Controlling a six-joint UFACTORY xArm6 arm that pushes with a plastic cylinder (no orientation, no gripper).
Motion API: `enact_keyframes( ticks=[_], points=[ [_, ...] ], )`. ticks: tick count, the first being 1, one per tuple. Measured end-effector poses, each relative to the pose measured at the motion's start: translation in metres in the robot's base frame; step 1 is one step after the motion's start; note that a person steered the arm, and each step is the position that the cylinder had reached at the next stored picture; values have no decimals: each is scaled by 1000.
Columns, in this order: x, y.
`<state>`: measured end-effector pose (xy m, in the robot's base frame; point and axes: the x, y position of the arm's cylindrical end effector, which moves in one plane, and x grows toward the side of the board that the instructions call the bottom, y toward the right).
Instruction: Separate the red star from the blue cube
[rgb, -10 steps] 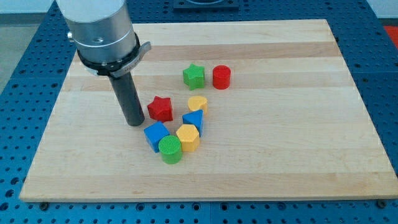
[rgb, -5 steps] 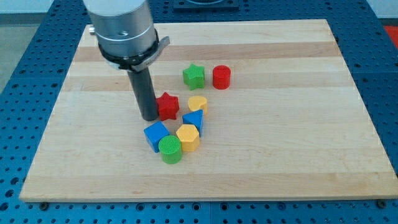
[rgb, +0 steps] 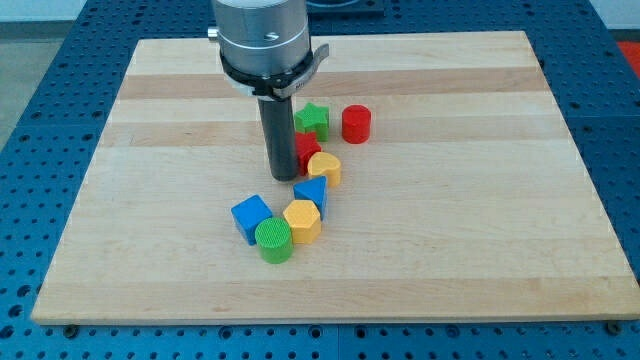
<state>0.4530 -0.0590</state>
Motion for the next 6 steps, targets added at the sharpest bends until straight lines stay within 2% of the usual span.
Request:
enact_keyframes(
  ticks=[3,6],
  points=[
    [-10,0],
    [6,17]
  ],
)
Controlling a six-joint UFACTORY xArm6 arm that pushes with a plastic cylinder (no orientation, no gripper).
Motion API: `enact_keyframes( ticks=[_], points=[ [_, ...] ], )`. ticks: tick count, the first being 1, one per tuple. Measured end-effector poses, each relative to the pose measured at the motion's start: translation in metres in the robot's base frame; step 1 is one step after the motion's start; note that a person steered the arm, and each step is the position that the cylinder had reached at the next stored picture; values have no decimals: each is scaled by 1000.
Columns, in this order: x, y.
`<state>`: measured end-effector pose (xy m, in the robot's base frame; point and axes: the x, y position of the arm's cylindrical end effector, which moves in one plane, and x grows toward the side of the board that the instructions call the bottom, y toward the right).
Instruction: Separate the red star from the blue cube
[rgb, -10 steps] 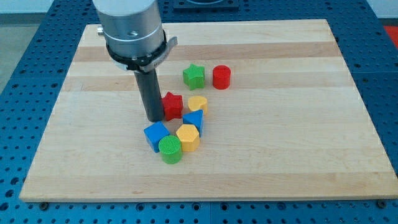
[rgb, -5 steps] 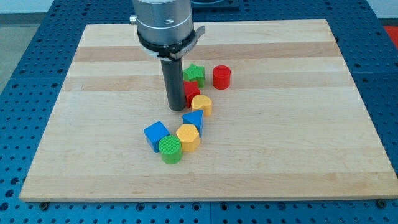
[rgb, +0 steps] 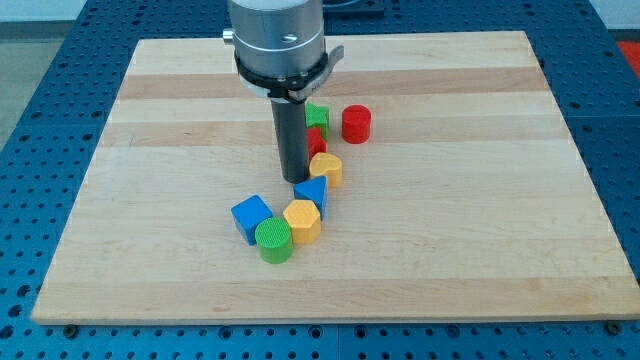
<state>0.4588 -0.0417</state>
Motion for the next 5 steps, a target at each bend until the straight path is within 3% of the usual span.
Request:
enact_keyframes(
  ticks=[3,5],
  points=[
    [3,38],
    [-17,42]
  ],
)
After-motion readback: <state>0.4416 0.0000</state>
